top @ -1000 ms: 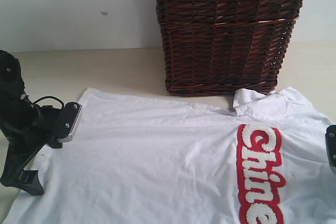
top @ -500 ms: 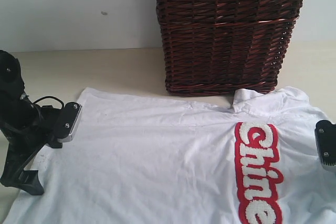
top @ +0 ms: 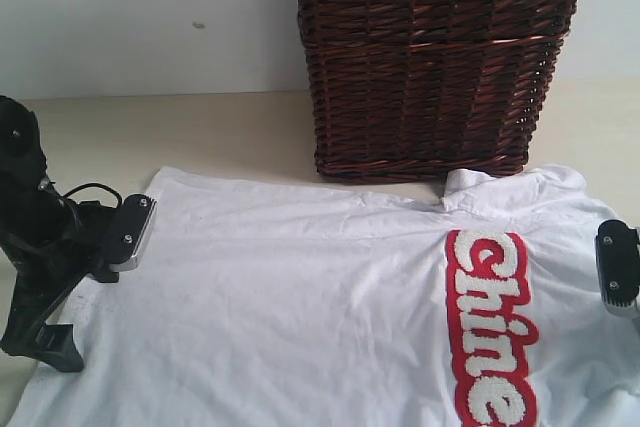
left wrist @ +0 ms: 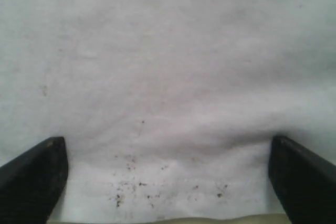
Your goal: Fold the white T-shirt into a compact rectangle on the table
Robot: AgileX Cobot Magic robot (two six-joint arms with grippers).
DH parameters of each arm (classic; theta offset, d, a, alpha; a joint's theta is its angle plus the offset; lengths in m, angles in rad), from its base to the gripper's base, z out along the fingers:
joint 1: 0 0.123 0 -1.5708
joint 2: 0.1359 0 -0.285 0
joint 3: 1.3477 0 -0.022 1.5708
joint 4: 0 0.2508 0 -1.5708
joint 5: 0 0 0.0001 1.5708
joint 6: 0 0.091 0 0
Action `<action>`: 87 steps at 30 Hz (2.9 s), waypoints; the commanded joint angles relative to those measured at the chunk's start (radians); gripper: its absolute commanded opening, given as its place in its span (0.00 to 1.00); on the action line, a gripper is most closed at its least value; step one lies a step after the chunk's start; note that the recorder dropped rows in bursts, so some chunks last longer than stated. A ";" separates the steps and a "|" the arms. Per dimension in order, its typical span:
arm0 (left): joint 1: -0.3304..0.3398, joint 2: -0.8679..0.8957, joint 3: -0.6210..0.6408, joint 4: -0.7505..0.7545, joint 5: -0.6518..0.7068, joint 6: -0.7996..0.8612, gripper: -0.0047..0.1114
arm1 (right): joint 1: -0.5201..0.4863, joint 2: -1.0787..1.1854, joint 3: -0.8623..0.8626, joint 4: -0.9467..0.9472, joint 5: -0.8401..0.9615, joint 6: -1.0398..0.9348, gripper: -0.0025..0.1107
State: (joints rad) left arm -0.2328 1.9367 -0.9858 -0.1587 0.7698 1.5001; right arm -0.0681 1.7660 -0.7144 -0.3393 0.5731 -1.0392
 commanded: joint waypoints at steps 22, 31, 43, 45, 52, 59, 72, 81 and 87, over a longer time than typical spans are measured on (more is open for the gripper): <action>0.002 0.083 0.032 0.076 0.098 -0.014 0.05 | 0.005 0.024 -0.014 0.062 -0.063 0.024 0.02; 0.002 0.029 0.019 0.139 0.100 -0.072 0.05 | 0.005 -0.030 -0.101 0.189 0.005 0.039 0.02; 0.003 -0.353 -0.029 0.335 0.208 -0.450 0.04 | 0.005 -0.408 -0.133 0.264 0.133 0.028 0.02; 0.003 -0.414 -0.029 0.405 0.224 -0.591 0.04 | 0.005 -0.484 -0.133 0.290 0.149 0.033 0.02; 0.003 -0.692 -0.029 0.478 0.317 -0.906 0.04 | 0.005 -0.764 -0.136 0.382 0.156 0.188 0.02; 0.003 -1.022 -0.046 0.435 0.352 -0.933 0.04 | 0.005 -0.996 -0.188 0.438 0.271 0.324 0.02; 0.003 -1.314 -0.258 0.464 0.451 -0.938 0.04 | 0.005 -1.252 -0.306 0.506 0.471 0.469 0.02; 0.003 -1.347 -0.243 0.192 0.451 -0.925 0.04 | 0.040 -1.249 -0.375 0.489 0.648 0.469 0.02; 0.003 -1.279 -0.030 0.235 0.451 -0.840 0.04 | 0.098 -1.201 -0.196 0.319 0.648 0.513 0.02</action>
State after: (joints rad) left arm -0.2317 0.6107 -1.1198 0.0453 1.2306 0.6147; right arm 0.0109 0.5269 -0.9946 0.0781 1.2267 -0.5462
